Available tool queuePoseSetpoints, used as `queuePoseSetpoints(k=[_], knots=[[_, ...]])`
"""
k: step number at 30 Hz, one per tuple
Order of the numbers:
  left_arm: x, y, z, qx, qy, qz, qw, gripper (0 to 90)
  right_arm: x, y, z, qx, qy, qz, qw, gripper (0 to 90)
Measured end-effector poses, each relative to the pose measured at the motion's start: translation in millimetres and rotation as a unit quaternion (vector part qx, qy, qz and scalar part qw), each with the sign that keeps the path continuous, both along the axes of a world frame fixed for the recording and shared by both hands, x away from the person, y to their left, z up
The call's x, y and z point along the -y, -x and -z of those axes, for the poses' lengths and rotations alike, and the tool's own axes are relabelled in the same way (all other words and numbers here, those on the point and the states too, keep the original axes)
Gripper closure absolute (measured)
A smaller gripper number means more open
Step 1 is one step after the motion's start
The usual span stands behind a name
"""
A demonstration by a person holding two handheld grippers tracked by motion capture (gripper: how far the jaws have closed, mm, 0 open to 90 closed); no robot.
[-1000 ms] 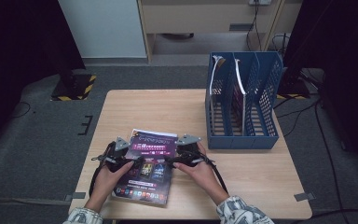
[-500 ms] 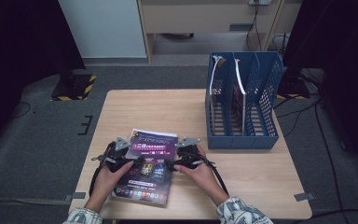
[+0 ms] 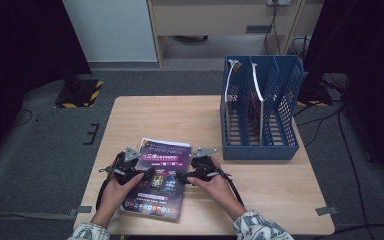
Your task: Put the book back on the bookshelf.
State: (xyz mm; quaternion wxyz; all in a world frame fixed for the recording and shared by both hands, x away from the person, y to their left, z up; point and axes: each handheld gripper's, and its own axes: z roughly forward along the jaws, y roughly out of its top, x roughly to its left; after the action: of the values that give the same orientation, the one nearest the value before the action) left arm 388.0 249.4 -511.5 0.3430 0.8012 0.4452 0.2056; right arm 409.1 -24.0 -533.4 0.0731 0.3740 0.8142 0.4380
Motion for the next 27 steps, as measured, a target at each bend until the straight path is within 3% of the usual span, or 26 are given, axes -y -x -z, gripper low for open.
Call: queuePoseSetpoints(k=[16,27], knots=[[3.6,0.5,-0.4,0.003,-0.008,0.004,1.0,16.6,-5.0,-2.1,5.4,-0.032,-0.026,-0.008,0.9991,7.3],[4.4,0.8,0.0,0.004,-0.01,0.006,0.9999,16.3,-6.5,-3.4,5.5,-0.031,-0.023,-0.009,0.9992,6.1]])
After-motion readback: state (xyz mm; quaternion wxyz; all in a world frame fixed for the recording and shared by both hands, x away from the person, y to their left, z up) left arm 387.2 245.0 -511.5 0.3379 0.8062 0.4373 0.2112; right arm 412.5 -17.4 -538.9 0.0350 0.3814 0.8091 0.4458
